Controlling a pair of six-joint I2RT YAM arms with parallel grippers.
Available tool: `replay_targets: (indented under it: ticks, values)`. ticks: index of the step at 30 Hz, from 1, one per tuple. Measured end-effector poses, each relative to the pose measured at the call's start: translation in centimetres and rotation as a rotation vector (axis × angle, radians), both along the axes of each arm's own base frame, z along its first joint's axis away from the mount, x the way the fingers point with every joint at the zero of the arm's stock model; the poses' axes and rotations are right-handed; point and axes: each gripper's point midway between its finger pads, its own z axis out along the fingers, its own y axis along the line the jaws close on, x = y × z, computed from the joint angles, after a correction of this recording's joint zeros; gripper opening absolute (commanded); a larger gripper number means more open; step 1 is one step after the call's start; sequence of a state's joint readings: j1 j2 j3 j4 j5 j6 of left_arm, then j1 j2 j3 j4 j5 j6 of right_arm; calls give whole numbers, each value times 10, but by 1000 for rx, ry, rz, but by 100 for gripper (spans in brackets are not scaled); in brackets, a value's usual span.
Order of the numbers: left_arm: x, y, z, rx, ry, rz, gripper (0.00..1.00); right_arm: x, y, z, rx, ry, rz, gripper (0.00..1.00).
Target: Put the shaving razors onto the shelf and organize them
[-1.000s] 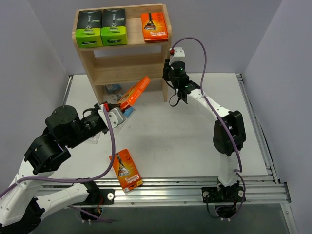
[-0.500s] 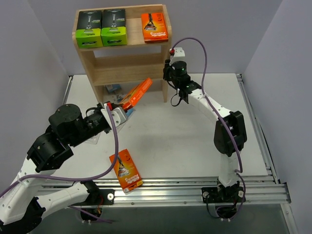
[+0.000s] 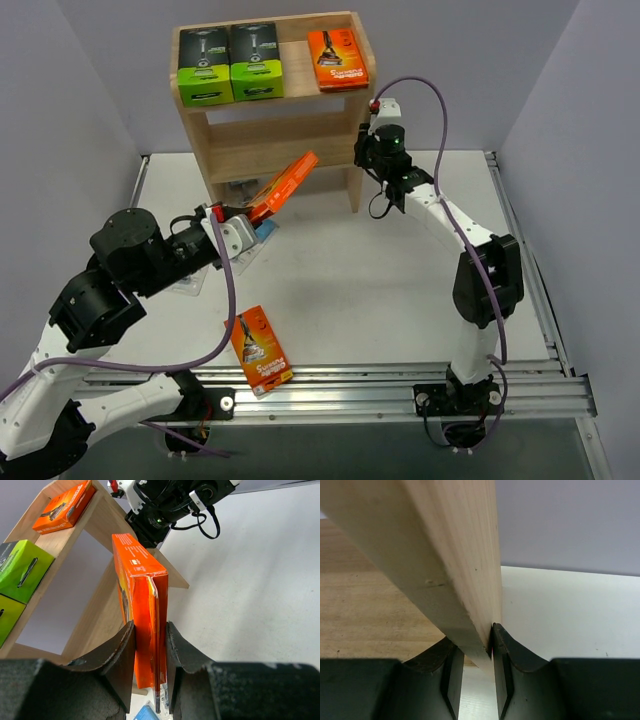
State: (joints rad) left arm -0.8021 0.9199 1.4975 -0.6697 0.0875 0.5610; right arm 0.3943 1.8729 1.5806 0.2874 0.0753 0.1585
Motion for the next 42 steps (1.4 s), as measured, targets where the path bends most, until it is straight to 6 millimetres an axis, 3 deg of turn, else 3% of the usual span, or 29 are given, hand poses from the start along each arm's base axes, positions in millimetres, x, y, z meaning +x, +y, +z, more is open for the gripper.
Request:
replay_targets:
  ticks: [5,10,16,19,22,27,33,42]
  values:
    - [2,-4,6,-4,-4,-7,2,-4,-12,0,1,10,-6,0]
    - [1,-7,25,-31,-28,-27,2,-10,-20,-1,0,16,-8,2]
    - [-3,-16,63,-93,-84,-74,2,-17,-22,0,13,29,1,33]
    - [-2,-22,78,-120,-109,-94,2,-31,-32,-1,32,53,-10,48]
    - [2,-29,88,-134,-125,-104,2,-44,-43,12,61,37,-25,56]
    - [23,-48,104,-143,-151,-93,2,-70,-61,39,106,-10,-48,61]
    - [62,-76,120,-125,-210,-27,2,-106,-77,54,147,-36,-50,64]
    - [113,-124,108,-34,-289,109,2,-149,-90,71,182,-60,-34,65]
